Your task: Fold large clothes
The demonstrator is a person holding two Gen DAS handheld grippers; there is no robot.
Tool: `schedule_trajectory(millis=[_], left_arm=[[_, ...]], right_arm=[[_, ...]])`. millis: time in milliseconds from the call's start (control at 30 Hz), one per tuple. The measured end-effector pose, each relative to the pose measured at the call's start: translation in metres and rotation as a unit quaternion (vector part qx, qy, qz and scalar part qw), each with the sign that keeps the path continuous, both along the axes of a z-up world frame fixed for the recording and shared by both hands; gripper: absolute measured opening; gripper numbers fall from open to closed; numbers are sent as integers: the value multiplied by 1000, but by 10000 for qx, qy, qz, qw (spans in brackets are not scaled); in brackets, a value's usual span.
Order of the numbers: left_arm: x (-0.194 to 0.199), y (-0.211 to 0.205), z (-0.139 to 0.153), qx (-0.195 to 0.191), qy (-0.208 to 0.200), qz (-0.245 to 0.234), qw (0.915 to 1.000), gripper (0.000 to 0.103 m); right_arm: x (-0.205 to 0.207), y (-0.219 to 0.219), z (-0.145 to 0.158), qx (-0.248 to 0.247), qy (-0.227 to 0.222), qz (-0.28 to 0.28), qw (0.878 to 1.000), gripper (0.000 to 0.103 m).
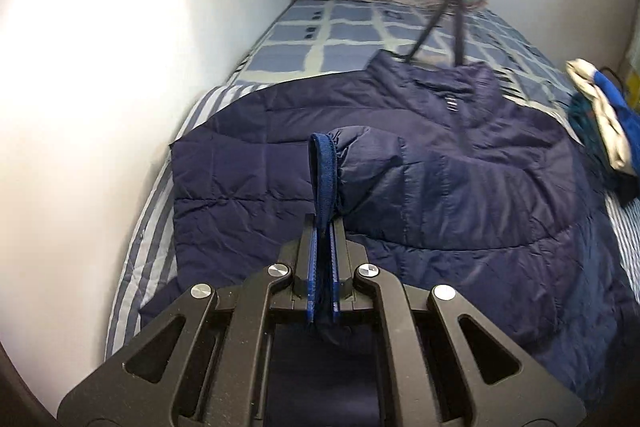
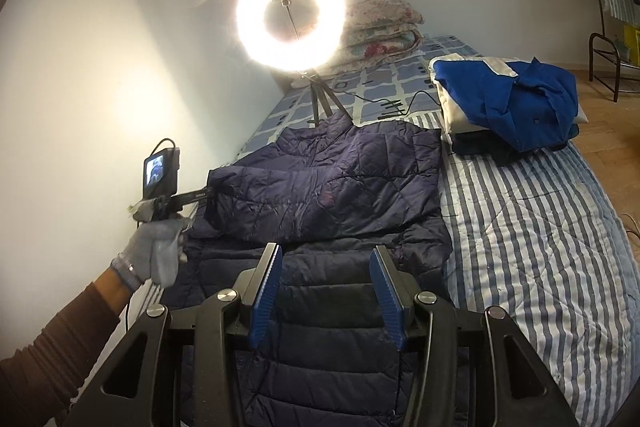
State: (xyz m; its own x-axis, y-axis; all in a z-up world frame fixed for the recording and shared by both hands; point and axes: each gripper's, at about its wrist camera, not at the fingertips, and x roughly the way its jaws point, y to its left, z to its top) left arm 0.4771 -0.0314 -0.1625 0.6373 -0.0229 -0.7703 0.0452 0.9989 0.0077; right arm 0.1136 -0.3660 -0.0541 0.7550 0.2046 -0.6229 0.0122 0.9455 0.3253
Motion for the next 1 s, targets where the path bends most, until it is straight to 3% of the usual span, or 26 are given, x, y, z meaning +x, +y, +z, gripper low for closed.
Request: schedule_trajectory(millis=[233,367,433,467,500,600,800,833,900,1000], left_arm=[[32,31,-32,-570,391,377,9969,3],[40,27,-38,-321,454,402,9976,3],[44,21,-39,30,514,462,9976,13],[44,20,-39,169,491,496,9974,22],[41,18,-35,342,398,519,9973,28],[29,20,-15,498,112,454,9977,29],[-18,39,48,165,-341,164,9991,32],[-30,42,59,107,-404,79,9991,35],[-54,46,80,61,-581,-37,9983,54],[-96,58,112,-25,-818,-93,9966,72]], right_arm=[[8,6,-11,34,165,51,9998,49],[12,10,-15,11,227,51,9997,49],[12,13,-16,-5,237,77,9997,49],[12,14,-16,-43,239,96,9997,49],[12,16,-16,-77,240,108,9996,49],[12,20,-15,-172,227,157,9995,49],[5,20,-8,-177,150,143,9996,49],[3,20,-5,-184,109,150,9997,49],[0,22,0,-287,6,131,9995,49],[-6,24,7,-485,-119,151,9986,49]])
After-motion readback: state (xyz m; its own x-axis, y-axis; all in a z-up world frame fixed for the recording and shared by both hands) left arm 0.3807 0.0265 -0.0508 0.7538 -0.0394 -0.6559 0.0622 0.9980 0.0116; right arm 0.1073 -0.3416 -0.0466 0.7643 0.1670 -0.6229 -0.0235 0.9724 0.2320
